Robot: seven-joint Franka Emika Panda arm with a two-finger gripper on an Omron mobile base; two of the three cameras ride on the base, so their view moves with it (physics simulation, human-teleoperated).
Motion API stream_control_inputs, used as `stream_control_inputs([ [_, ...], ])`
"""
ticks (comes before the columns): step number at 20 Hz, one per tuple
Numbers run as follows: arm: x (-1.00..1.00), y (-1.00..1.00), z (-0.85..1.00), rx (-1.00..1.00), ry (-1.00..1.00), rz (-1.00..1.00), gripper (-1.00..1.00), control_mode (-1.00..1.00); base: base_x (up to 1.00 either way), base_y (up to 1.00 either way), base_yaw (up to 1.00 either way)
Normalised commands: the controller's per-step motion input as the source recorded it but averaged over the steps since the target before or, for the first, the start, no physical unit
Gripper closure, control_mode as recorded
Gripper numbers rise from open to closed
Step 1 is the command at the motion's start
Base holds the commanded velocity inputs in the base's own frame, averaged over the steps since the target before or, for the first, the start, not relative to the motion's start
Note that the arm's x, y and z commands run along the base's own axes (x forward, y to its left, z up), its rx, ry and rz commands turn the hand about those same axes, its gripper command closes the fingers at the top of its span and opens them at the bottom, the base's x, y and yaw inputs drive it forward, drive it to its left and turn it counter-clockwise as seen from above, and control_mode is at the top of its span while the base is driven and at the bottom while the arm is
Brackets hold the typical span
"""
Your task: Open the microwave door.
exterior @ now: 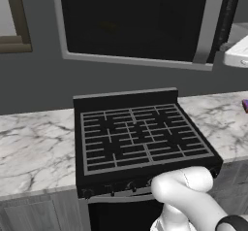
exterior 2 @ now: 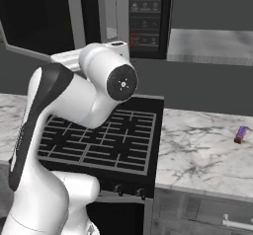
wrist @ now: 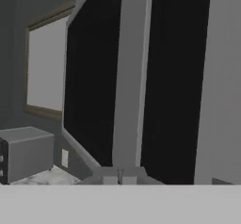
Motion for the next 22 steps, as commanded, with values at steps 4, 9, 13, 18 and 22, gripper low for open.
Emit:
stream_control_inputs([
  [4,-0.63,-0.21,0.13,-0.04,-0.04,0.00,-1.00,-1.00,0.00,0.00,0.00],
  [9,-0.43,-0.66,0.13,-0.03,-0.06,0.00,-1.00,-1.00,0.00,0.00,0.00],
  [13,0.05,-0.47,0.13,-0.06,-0.18,0.00,-1.00,-1.00,0.00,0.00,0.00],
  [18,0.46,-0.19,0.00,-0.21,-0.26,0.06,-1.00,-1.00,0.00,0.00,0.00],
  [22,0.58,-0.16,-0.01,-0.30,-0.21,0.10,-1.00,-1.00,0.00,0.00,0.00],
])
